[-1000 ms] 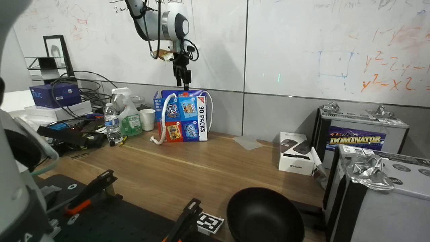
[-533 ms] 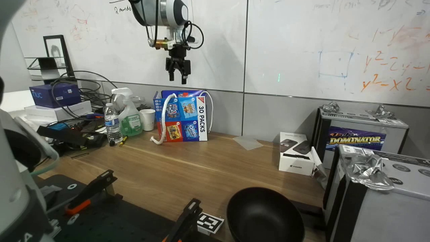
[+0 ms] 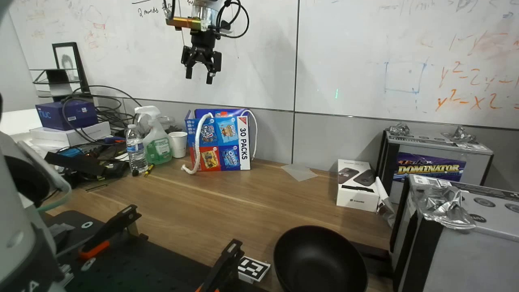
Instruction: Put the strings in the blue box
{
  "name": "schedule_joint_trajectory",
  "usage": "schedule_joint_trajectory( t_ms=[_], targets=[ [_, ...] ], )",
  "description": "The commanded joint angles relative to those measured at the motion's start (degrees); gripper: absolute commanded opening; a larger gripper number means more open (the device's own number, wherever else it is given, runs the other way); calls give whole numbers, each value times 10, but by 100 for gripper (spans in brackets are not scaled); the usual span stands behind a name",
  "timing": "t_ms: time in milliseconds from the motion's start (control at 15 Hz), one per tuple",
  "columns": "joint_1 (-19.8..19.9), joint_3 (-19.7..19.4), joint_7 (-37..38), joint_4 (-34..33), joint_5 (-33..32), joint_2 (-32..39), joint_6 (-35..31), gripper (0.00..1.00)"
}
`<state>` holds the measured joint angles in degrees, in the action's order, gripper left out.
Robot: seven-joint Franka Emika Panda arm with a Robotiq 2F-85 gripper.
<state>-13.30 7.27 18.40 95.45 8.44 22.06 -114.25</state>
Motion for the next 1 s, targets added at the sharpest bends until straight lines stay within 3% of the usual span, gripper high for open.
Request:
schedule_joint_trajectory(
  t_ms=[0, 467, 933],
  targets=[
    [3, 7, -49, 140, -10, -87, -75, 100],
    [-2, 38, -100, 367, 4, -137, -320, 100],
    [15, 92, -157, 422, 61, -50, -568, 100]
  ],
)
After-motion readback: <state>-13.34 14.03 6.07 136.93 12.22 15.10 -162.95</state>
